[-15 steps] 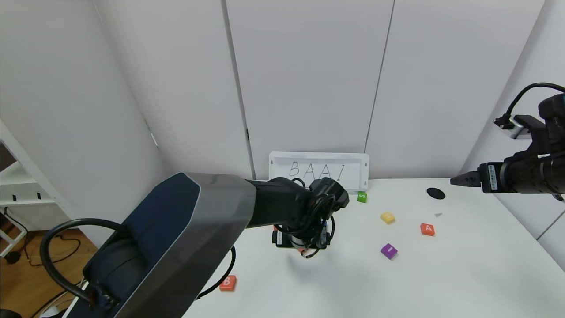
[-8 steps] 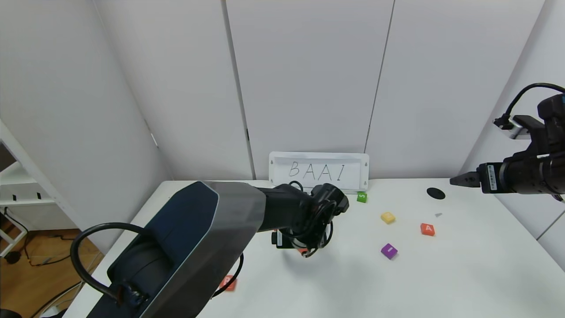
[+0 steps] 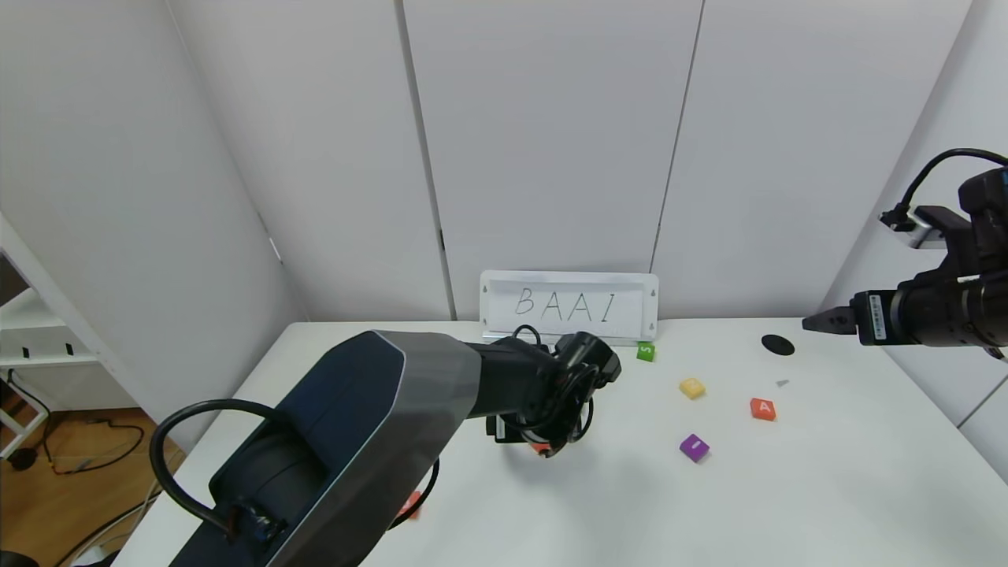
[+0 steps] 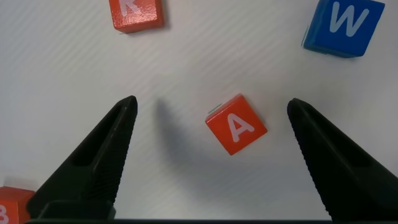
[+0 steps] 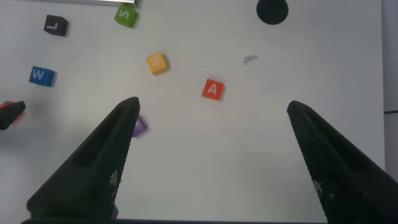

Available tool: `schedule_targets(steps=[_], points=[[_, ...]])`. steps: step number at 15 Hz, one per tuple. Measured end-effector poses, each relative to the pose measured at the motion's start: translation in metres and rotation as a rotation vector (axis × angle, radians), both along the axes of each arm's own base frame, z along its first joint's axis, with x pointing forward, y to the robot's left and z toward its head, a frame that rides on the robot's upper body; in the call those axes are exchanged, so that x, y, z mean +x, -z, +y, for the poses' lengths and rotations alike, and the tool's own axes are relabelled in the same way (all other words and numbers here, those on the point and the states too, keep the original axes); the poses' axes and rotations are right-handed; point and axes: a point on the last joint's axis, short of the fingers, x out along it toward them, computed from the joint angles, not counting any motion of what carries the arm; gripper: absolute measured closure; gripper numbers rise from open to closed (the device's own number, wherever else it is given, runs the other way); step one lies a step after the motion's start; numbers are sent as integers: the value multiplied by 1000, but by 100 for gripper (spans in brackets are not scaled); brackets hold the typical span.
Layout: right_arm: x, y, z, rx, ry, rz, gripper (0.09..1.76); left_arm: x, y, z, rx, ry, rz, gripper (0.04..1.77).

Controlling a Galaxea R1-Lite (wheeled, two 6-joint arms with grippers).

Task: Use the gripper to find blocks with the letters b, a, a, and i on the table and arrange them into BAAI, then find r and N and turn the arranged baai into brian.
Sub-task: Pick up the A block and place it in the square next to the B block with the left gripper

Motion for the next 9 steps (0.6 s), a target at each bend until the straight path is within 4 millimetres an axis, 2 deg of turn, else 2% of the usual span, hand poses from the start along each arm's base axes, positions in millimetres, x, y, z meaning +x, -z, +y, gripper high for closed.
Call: schedule_targets(steps=[9], points=[[0,0,0,0,0,0,14,1,7,4,40,-18,16,9]])
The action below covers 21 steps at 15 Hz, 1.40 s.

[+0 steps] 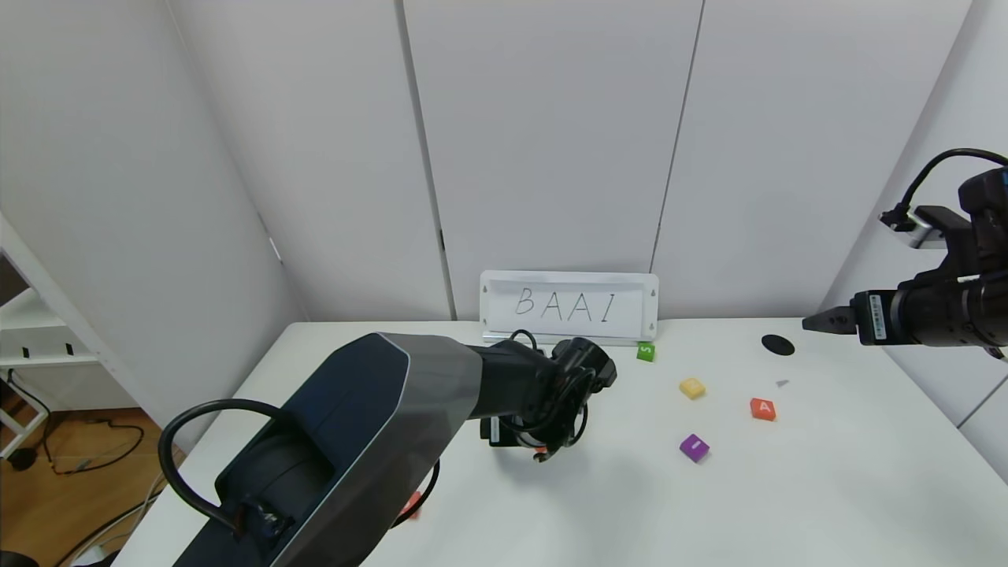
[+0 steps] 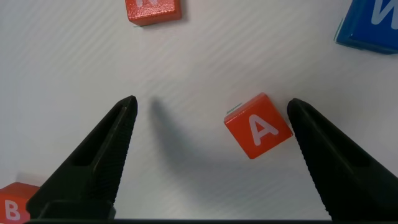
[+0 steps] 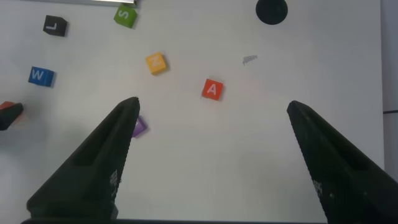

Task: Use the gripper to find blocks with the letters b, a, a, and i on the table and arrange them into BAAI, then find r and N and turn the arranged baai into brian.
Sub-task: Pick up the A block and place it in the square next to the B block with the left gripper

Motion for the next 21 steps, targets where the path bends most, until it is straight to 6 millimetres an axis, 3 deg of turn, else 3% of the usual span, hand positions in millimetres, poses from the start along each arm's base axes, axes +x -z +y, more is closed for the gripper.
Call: schedule_targets(steps=[13,21], points=[[1,0,-1,0,2,0,14,-9,1,6,33,-33,61,9],[1,0,-2,1,6,-1,14,-6,-3,-1,-48,3,57,9]])
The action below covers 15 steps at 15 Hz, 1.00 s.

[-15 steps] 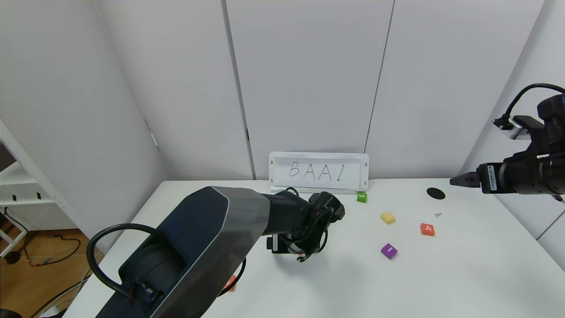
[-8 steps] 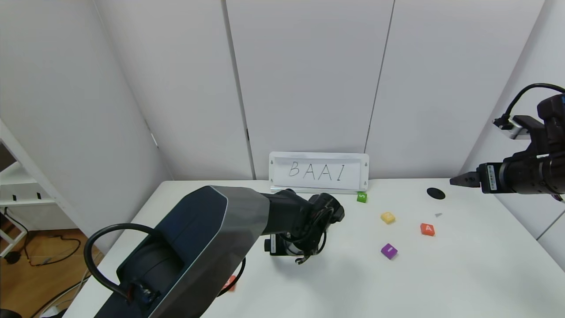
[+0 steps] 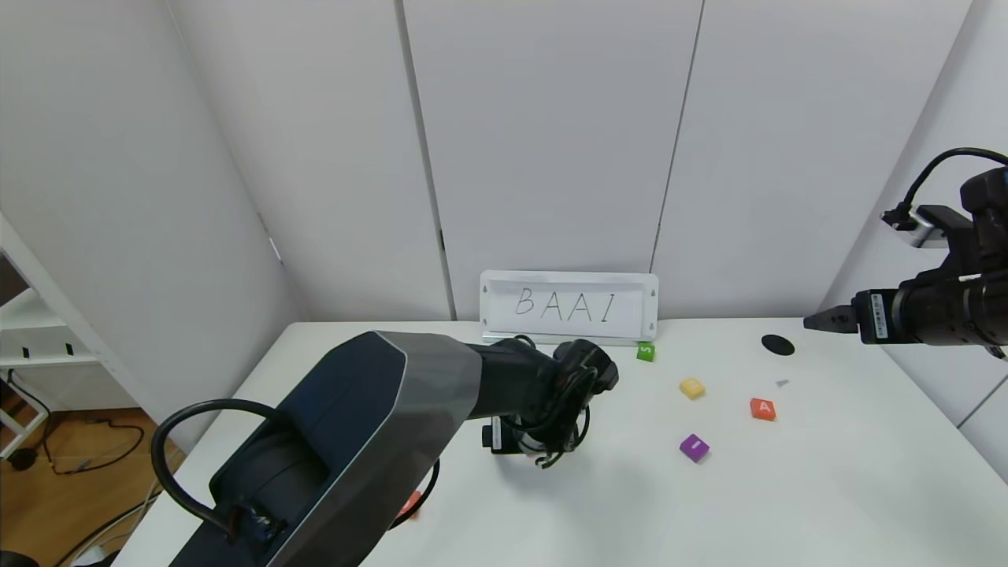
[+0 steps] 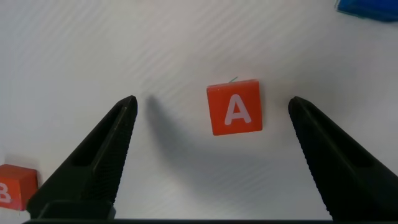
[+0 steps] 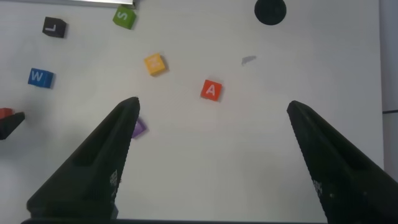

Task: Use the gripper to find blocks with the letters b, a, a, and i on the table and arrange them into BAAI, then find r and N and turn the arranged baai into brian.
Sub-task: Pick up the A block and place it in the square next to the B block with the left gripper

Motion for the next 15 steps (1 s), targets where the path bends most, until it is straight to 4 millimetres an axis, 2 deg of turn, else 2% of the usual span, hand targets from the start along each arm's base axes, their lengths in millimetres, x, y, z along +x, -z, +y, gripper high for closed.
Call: schedule_targets(steps=[15], points=[[-2,-3,0,0,0,-9,14,8,-1,7,-74,-8,25,9]])
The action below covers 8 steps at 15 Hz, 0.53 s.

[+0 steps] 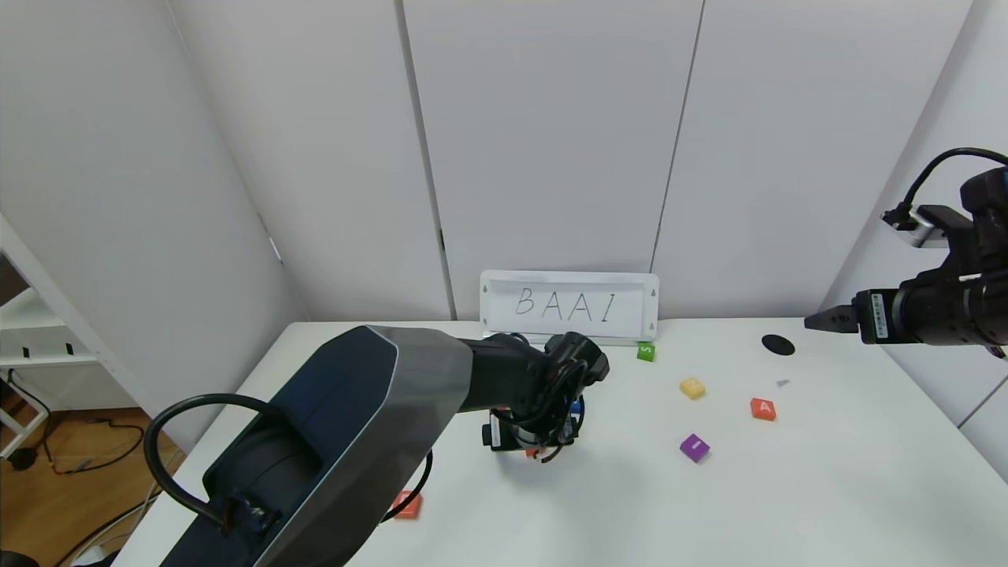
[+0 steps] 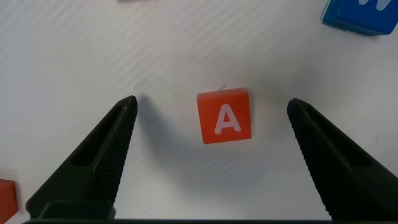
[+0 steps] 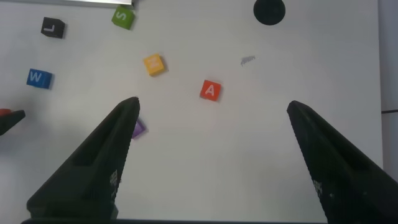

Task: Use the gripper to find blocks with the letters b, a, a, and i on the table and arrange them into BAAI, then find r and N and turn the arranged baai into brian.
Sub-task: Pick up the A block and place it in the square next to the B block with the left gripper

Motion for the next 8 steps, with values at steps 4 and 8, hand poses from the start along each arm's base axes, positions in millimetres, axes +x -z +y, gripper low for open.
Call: schedule_targets(steps=[4,8], points=[[-62,-64,1,-4,0,-239,14,3,-2,-1,-46,-21,-27,9],[-203,-136,3,-11,0,-669,14,4,-2,-1,-47,-21,-28,69]])
